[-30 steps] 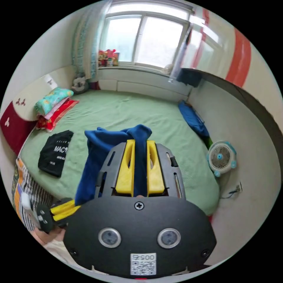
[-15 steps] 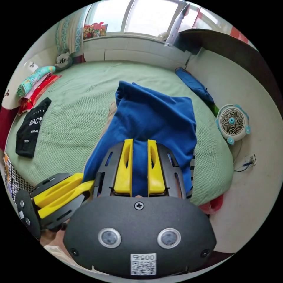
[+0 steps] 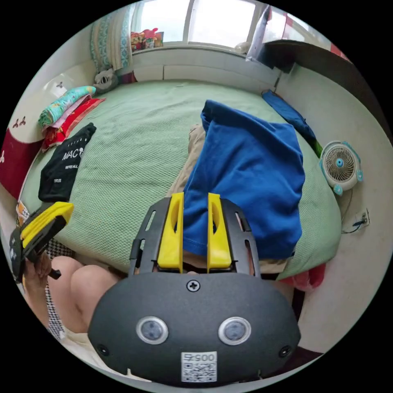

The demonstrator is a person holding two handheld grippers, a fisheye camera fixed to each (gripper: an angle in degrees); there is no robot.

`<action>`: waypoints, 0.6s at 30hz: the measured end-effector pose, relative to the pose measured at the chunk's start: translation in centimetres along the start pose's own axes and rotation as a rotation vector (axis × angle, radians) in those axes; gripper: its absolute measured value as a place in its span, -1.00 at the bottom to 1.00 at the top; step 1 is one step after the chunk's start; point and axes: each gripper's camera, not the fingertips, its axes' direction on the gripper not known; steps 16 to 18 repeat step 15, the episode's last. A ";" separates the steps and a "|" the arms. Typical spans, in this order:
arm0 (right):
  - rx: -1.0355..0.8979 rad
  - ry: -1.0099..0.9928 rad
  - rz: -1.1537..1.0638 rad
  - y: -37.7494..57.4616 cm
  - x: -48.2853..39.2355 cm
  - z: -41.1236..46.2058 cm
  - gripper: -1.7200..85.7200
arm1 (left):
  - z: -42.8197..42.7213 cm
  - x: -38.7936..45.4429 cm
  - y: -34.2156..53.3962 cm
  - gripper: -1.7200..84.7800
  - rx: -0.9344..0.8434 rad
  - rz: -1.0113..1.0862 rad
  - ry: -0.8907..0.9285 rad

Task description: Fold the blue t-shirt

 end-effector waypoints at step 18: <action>0.217 -0.377 -0.382 2.0 -25.8 -6.7 -0.70 | -15.0 -18.9 12.9 -0.94 0.032 -0.328 -0.375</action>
